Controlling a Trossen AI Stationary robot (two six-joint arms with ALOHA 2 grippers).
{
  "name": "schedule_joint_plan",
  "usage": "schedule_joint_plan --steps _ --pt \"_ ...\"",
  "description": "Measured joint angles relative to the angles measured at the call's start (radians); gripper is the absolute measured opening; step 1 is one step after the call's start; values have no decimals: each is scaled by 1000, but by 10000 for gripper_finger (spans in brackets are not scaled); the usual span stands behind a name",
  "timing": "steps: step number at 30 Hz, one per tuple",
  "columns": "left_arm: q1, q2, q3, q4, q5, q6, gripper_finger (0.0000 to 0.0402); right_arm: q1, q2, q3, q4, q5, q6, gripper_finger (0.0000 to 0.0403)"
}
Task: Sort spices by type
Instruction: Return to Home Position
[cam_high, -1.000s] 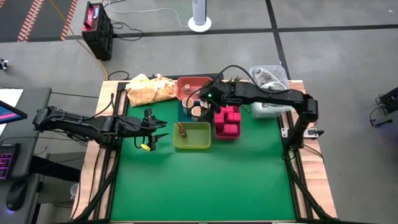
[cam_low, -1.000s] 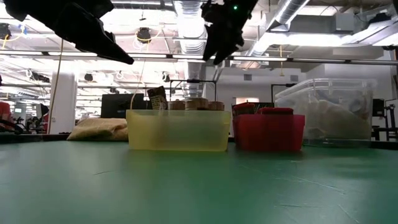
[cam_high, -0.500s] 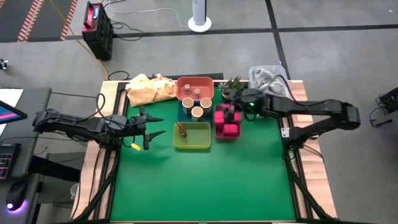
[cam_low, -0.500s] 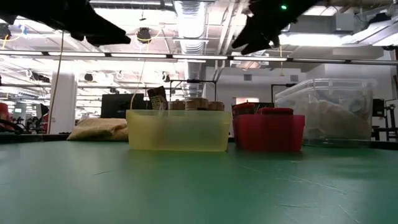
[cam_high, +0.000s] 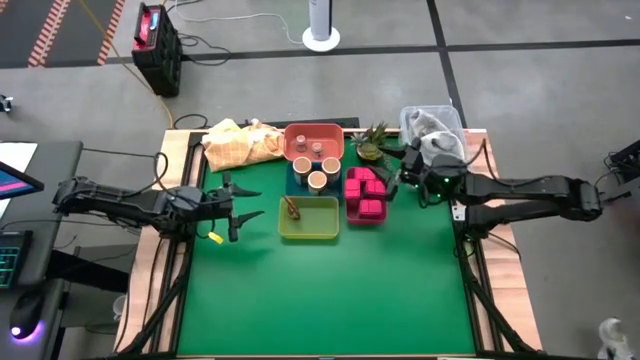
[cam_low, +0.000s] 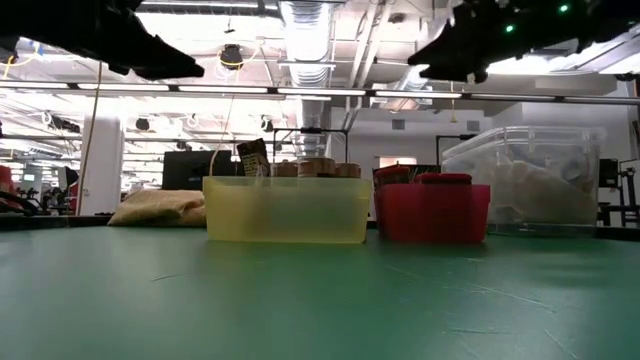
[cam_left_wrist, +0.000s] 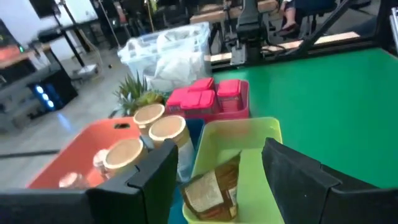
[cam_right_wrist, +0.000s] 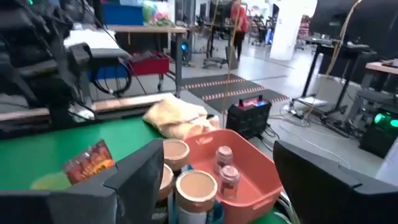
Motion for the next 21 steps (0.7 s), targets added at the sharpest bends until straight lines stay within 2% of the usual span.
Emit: schedule_joint_plan --steps 7,16,21 --pt "0 0 -1 -35 -2 -31 224 0 -51 -3 -76 0 8 326" --pt "1 -24 -1 118 -4 23 224 5 -38 -5 -137 -1 49 326" --pt "1 -114 -3 19 -7 -10 224 5 -176 -78 -147 -20 45 326"
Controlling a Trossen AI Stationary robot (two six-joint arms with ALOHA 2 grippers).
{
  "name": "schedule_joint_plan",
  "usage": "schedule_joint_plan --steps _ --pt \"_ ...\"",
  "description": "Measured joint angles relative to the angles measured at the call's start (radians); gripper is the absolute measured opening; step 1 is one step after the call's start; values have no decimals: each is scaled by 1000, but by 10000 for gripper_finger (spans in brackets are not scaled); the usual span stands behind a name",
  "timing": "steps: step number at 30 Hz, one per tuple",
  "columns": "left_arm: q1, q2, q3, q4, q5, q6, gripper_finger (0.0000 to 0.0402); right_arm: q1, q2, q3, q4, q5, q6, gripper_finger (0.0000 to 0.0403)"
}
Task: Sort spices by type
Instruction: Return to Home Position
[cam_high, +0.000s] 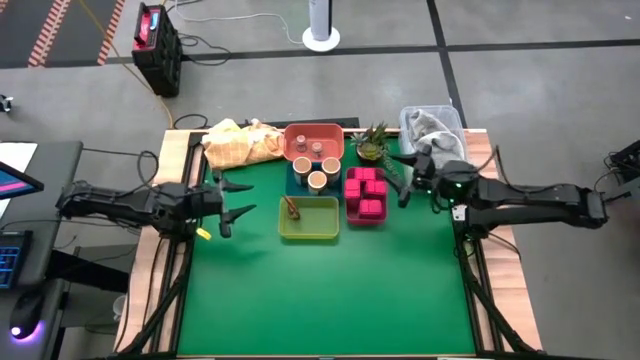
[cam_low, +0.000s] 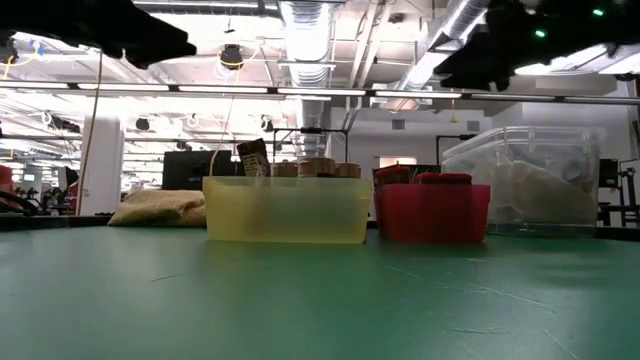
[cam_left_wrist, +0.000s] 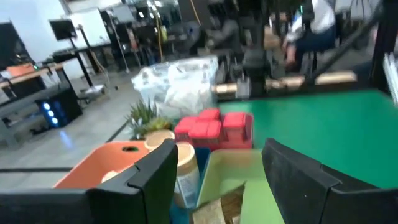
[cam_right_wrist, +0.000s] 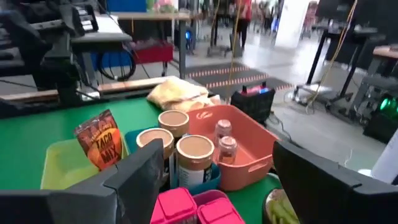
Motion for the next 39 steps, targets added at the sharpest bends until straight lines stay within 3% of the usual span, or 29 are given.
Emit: schedule_joint_plan --steps 8,20,31,39 --pt "2 -204 -95 -16 -10 -9 224 27 -339 -139 -60 -7 -23 327" --pt "2 -362 -176 -132 -44 -68 224 82 -736 -155 -447 -7 13 327" --pt "1 -436 -177 -295 -46 -166 224 92 -739 -154 -469 -7 12 327" --pt "1 -439 -240 -218 -48 -169 224 92 -739 -160 -450 -7 -27 327"
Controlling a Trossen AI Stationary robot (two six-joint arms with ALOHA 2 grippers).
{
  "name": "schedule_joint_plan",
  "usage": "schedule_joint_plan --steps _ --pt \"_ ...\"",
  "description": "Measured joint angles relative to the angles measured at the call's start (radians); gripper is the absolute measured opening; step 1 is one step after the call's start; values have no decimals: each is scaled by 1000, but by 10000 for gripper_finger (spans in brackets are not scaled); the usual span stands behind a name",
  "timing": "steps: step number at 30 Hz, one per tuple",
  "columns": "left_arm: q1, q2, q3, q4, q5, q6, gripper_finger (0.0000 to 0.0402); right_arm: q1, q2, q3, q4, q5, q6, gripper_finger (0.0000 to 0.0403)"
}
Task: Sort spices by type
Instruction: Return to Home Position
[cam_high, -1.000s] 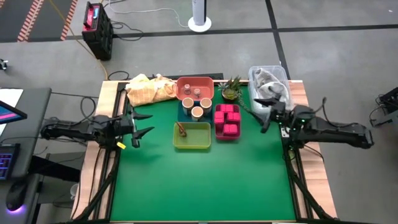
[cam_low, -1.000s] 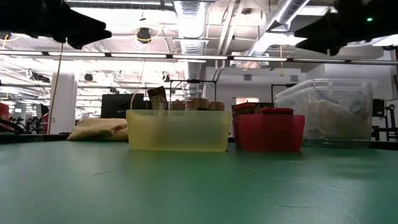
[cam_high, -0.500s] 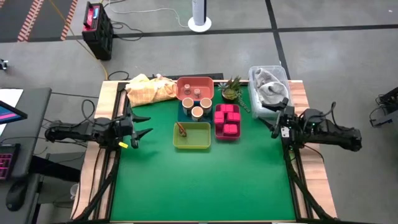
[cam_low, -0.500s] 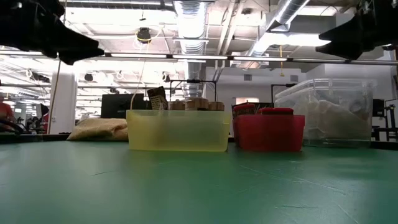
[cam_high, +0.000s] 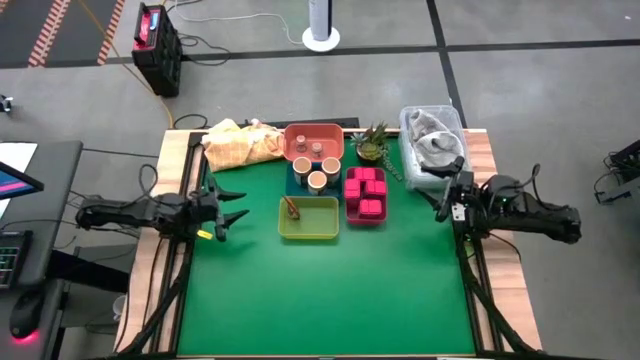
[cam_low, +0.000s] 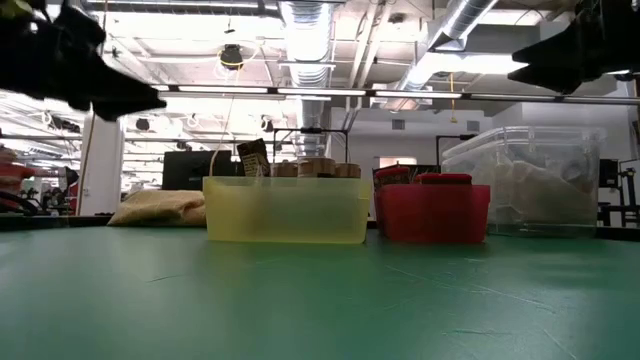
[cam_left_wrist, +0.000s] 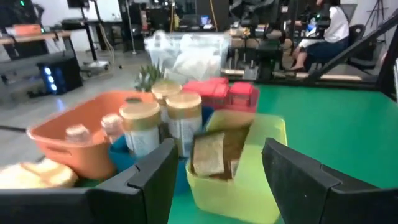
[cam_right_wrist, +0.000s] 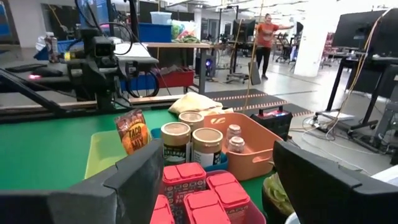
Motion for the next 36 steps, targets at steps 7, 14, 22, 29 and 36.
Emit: schedule_joint_plan --steps 7,14,22,29,36 --pt "0 10 -89 155 24 -21 224 0 0 -134 177 0 -71 327" --pt "0 10 -91 146 25 -28 224 0 0 -226 326 0 -176 327" --pt "0 10 -93 146 25 -30 224 -6 0 -226 289 0 -182 327" --pt "0 10 -93 145 25 -31 224 -8 0 -226 271 0 -115 327" --pt "0 10 -94 144 24 -30 224 -8 0 -226 262 0 13 327"
